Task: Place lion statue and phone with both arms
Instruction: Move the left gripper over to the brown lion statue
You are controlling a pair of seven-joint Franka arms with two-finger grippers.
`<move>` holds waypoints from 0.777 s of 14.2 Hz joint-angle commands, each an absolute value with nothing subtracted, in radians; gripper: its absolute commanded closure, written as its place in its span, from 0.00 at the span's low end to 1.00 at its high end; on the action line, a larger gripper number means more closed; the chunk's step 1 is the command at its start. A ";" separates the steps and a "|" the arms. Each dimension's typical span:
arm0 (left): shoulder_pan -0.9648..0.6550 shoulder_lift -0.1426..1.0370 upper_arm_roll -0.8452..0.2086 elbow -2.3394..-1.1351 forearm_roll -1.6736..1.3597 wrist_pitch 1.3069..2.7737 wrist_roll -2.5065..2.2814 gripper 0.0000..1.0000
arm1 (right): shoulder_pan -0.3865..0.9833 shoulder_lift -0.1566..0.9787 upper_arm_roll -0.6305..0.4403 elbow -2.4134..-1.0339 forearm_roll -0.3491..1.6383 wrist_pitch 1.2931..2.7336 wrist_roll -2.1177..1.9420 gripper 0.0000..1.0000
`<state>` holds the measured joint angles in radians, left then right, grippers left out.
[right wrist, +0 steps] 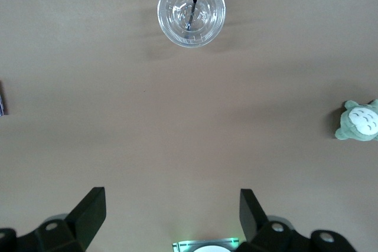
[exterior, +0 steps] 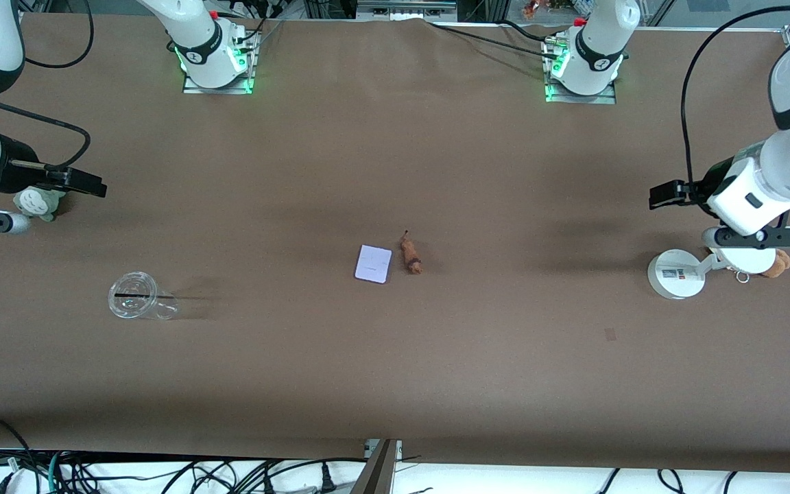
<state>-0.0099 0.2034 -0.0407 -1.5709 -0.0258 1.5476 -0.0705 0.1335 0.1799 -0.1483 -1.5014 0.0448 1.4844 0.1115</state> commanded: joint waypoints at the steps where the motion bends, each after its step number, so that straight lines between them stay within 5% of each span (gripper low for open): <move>1: -0.006 0.227 -0.038 -1.536 -0.026 1.523 -0.069 0.00 | 0.124 0.183 -0.143 -1.483 0.066 1.480 0.114 0.00; 9: -0.018 0.251 -0.040 -1.526 -0.037 1.529 -0.094 0.00 | 0.129 0.192 -0.143 -1.483 0.067 1.482 0.114 0.00; 11: -0.032 0.299 -0.041 -1.435 -0.035 1.526 -0.126 0.00 | 0.130 0.196 -0.141 -1.483 0.067 1.482 0.115 0.00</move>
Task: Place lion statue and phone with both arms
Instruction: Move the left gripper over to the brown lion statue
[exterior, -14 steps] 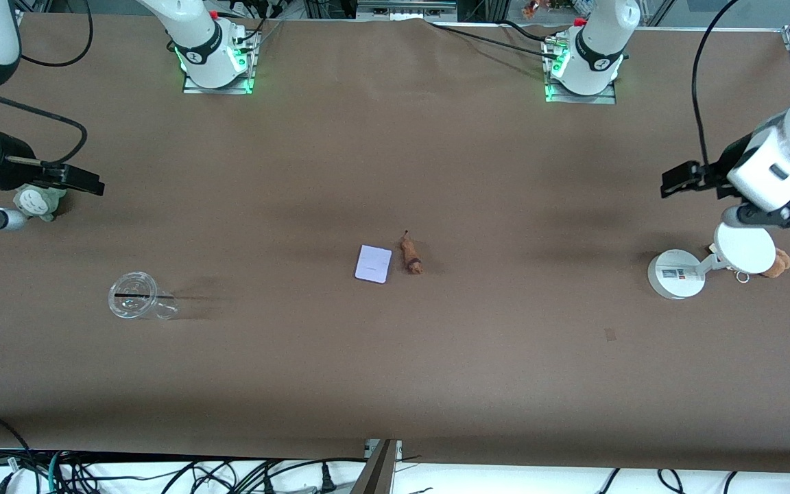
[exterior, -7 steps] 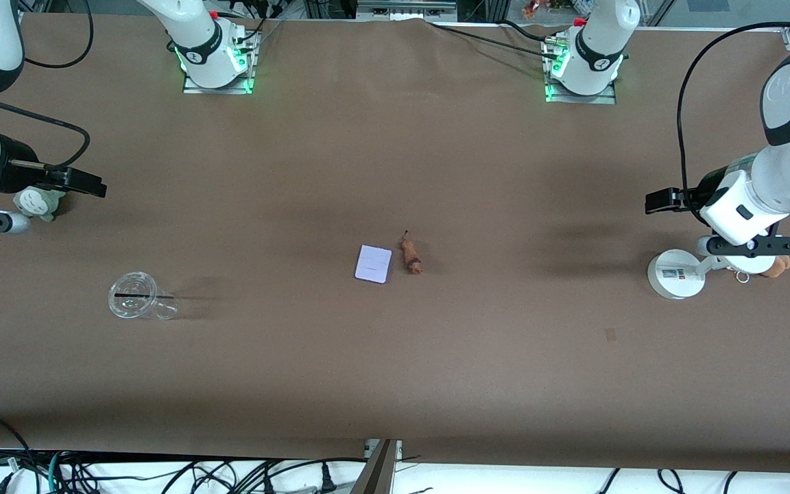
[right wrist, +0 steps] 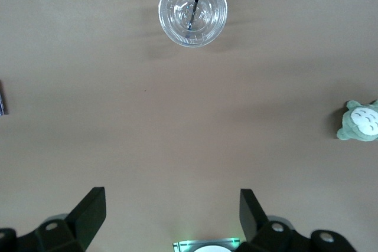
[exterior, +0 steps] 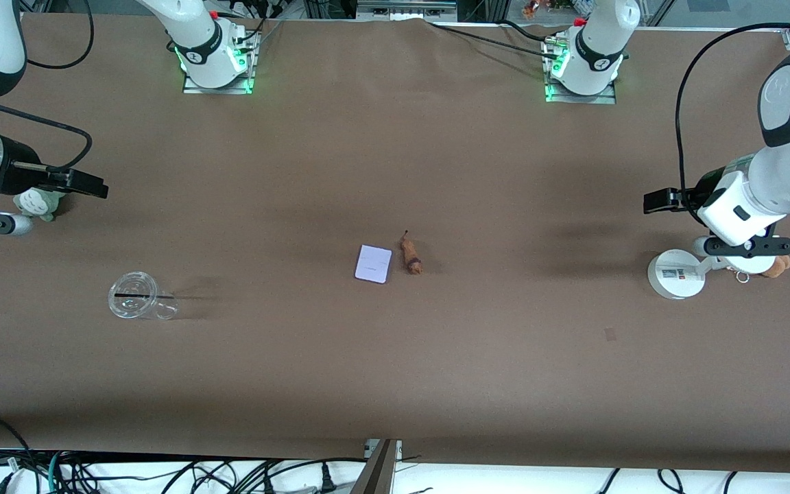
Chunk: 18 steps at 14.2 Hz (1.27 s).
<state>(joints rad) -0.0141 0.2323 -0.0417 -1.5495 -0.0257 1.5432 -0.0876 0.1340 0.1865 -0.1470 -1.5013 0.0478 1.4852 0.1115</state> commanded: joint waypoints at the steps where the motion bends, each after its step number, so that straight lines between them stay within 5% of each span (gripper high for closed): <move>1: -0.043 0.308 -0.041 -1.418 -0.037 1.522 -0.159 0.00 | 0.130 0.198 -0.140 -1.483 0.067 1.482 0.117 0.00; 12: -0.106 0.356 -0.041 -1.407 -0.107 1.532 -0.291 0.00 | 0.163 0.204 -0.137 -1.482 0.069 1.496 0.127 0.00; 18: -0.242 0.577 -0.040 -1.382 -0.230 1.827 -0.431 0.00 | 0.169 0.209 -0.135 -1.482 0.067 1.543 0.129 0.00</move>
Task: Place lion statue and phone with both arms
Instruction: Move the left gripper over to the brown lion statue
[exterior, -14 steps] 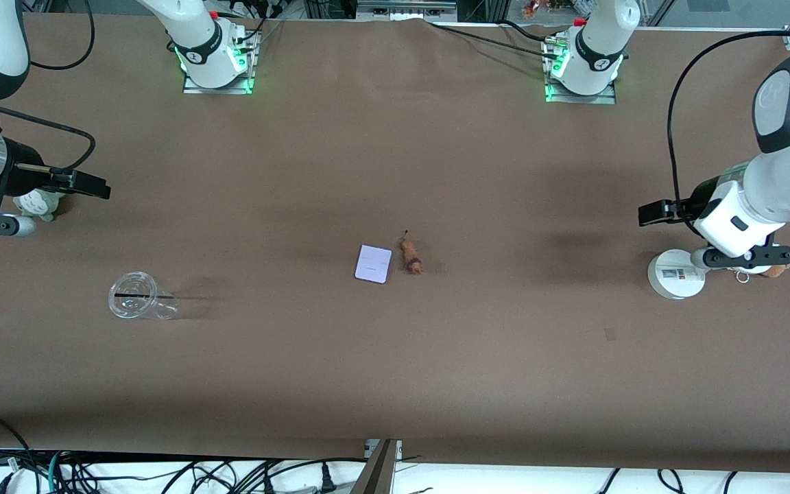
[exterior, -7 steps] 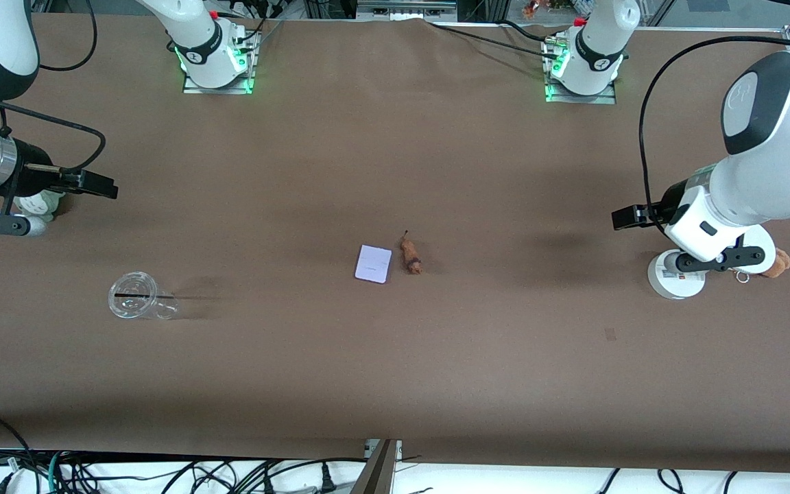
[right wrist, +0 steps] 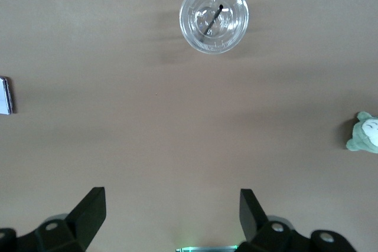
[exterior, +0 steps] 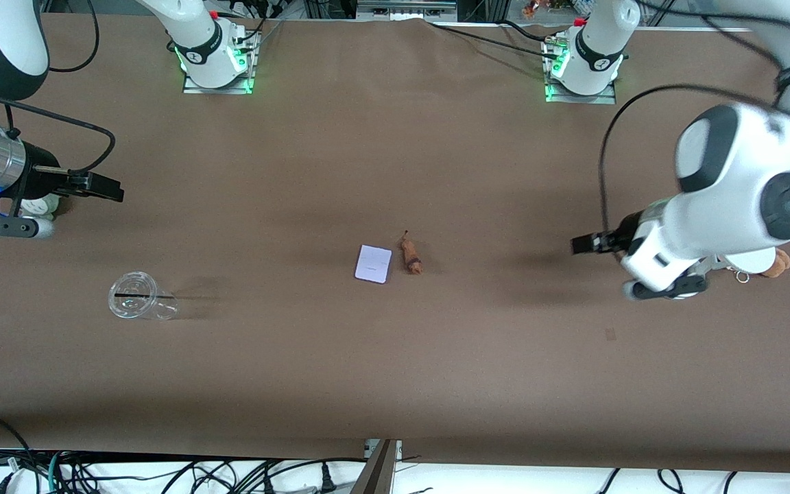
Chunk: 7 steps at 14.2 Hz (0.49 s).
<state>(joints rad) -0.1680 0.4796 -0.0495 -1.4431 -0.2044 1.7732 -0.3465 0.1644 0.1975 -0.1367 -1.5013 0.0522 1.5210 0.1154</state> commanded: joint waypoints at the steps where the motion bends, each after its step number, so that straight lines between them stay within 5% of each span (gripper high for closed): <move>1: -0.279 0.583 -0.038 -1.382 -0.229 1.848 -0.477 0.00 | 0.170 0.209 -0.135 -1.482 0.067 1.552 0.124 0.00; 7: -0.483 0.715 -0.035 -1.382 -0.226 2.121 -0.800 0.00 | 0.170 0.219 -0.137 -1.482 0.066 1.574 0.115 0.00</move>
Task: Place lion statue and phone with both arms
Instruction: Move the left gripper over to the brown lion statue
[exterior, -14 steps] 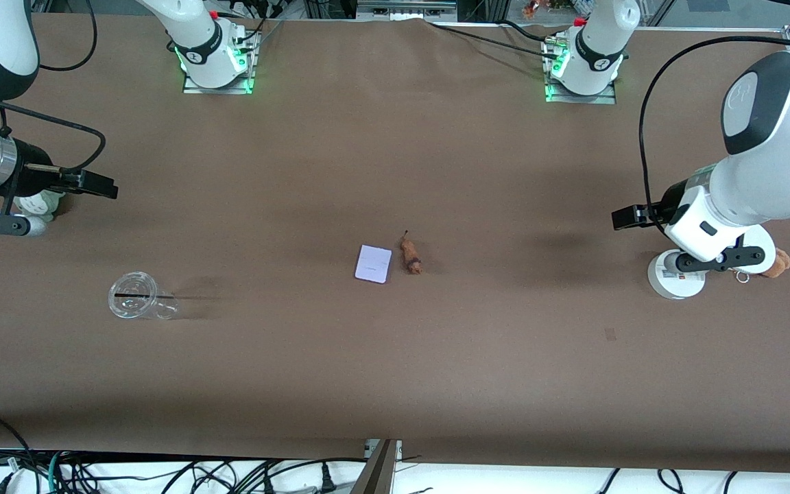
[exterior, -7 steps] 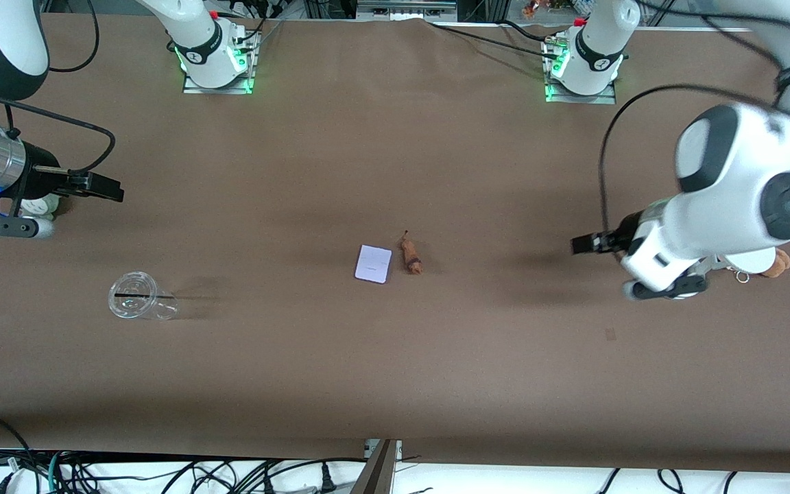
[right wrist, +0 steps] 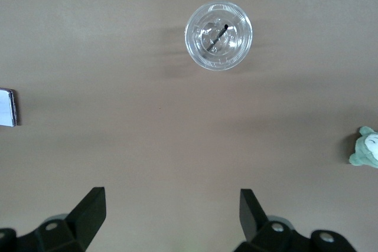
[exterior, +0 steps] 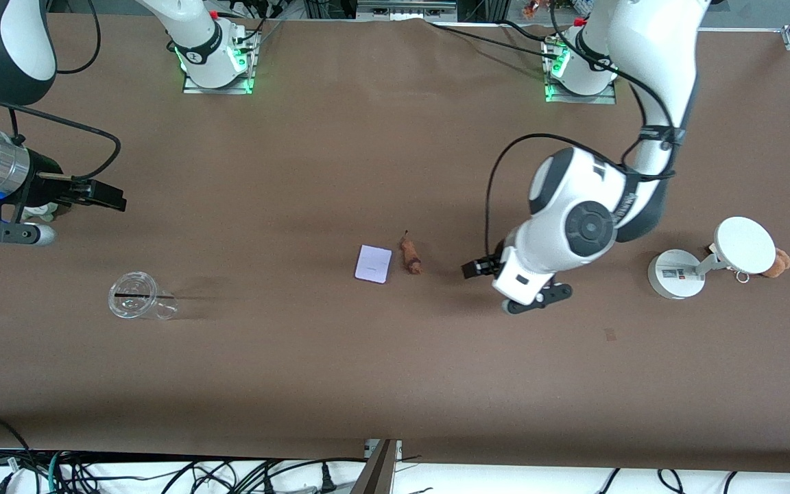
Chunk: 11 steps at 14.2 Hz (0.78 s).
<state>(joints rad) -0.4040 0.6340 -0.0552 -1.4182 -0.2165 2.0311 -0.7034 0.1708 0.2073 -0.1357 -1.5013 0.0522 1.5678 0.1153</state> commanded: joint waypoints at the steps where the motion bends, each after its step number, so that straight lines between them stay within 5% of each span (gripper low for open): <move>1: -0.520 0.742 -0.031 -1.382 -0.221 2.182 -0.877 0.00 | 0.170 0.219 -0.135 -1.482 0.067 1.580 0.115 0.00; 11: -0.692 0.856 0.041 -1.384 -0.186 2.325 -1.034 0.00 | 0.182 0.233 -0.137 -1.483 0.066 1.653 0.127 0.00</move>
